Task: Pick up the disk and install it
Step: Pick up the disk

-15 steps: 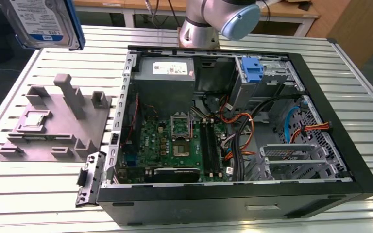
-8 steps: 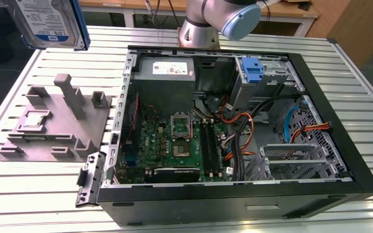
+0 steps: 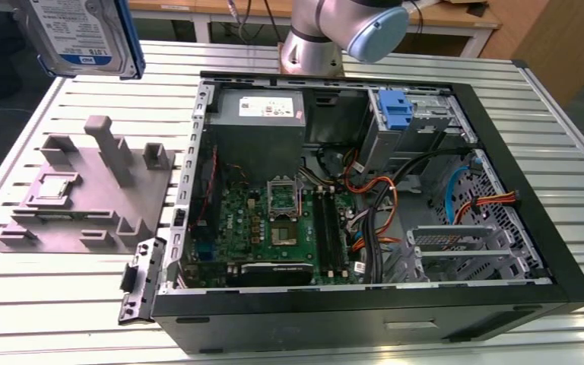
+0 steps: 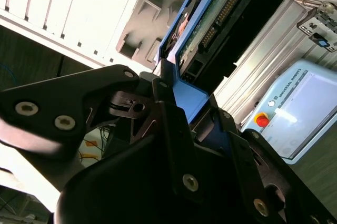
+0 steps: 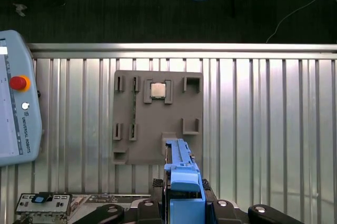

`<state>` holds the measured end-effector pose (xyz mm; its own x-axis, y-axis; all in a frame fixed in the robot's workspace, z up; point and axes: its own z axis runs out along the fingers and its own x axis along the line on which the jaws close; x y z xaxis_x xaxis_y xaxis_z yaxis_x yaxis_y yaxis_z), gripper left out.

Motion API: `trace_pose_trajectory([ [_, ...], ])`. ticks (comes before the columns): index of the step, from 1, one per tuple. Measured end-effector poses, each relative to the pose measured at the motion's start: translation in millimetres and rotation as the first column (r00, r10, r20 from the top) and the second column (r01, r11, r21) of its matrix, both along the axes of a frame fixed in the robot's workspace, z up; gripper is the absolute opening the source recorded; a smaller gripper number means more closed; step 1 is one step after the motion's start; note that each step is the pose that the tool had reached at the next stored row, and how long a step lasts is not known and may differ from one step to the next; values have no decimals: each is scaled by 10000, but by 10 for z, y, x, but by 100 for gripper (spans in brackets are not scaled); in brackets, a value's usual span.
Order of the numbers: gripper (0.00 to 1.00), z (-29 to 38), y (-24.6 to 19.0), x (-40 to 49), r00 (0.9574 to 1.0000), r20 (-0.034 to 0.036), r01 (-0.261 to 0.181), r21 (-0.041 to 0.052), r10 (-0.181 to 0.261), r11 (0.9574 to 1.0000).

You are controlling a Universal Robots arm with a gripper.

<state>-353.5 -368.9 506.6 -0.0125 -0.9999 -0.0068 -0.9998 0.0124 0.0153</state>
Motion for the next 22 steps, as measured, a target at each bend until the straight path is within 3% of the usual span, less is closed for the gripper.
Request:
trace_pose_trajectory([
  [11,36,0,0,21,10000,0,-2,0,2,10000],
  [22,36,0,0,137,10000,-1,-1,0,1,10000],
])
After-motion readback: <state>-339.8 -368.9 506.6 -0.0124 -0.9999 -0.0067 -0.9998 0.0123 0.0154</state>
